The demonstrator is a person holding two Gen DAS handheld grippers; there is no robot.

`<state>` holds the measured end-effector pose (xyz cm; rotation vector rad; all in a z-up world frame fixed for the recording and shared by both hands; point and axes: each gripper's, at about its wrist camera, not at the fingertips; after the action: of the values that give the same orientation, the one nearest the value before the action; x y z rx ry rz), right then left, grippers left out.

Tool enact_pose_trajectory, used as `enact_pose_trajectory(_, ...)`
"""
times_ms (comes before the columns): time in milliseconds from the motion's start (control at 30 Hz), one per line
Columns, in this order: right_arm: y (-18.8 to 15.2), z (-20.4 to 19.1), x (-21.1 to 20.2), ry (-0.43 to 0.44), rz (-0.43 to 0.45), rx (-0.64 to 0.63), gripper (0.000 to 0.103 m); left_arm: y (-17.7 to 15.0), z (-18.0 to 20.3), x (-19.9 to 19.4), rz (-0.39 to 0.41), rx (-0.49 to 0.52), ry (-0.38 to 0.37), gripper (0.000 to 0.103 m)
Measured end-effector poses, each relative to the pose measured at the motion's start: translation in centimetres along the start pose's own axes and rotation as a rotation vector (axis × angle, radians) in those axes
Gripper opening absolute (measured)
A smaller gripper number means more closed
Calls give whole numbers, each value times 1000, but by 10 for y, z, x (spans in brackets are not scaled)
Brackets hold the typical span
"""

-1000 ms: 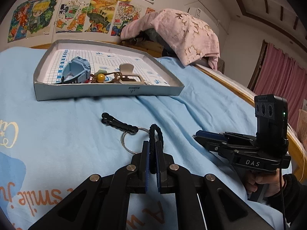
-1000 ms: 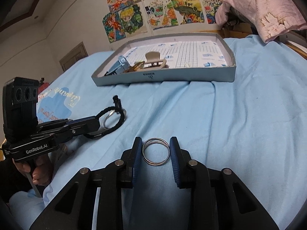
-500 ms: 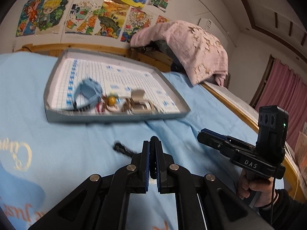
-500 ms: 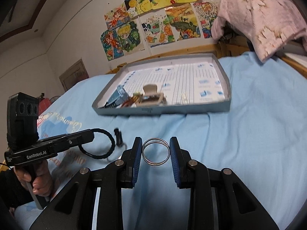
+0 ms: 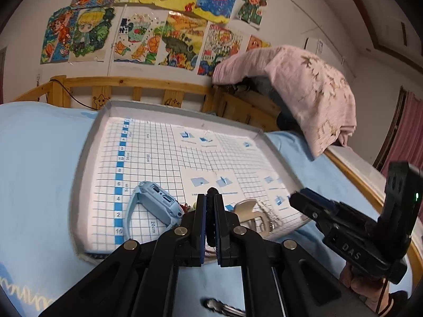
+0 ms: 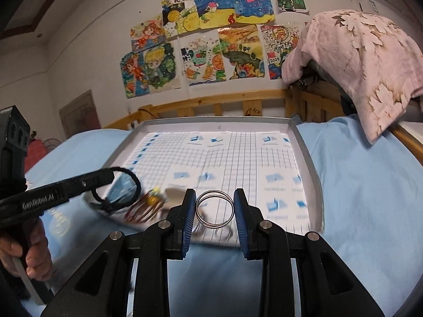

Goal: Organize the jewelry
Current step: 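Carry the black cord and double ring into the tray and open both tools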

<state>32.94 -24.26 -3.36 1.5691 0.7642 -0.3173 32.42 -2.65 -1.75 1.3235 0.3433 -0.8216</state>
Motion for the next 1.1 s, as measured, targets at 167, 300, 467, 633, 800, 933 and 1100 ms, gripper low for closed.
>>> enact_pose_trajectory(167,8,5,30,-4,-47,14,26,-3,-1,20,-42,18,14,6)
enact_pose_trajectory(300,3,10,43,0,-91,35,26,-6,-2,27,-64,23,10,6)
enact_pose_trajectory(467,-1,11,55,10,-135,42,26,-8,-5,31,-85,6,27,6)
enact_pose_trajectory(633,-4,13,55,6,-138,50,27,-8,-5,29,-83,10,62,7)
enact_pose_trajectory(800,-5,20,46,-4,-95,82,40,-8,-1,24,-65,31,70,13)
enact_pose_trajectory(933,-7,24,38,-9,-63,97,46,-9,5,13,-12,38,91,36)
enact_pose_trajectory(1100,-10,26,15,-23,13,113,56,-14,4,-12,73,0,86,54)
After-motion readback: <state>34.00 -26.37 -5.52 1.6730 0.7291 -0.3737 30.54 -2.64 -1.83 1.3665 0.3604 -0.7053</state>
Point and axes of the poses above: each gripper's, at about its wrist camera, not at the fingertips, and x roughly the way its jaws point, z to its right, y to its top, and after that the axes turned 11 degrees about -z, right-handed
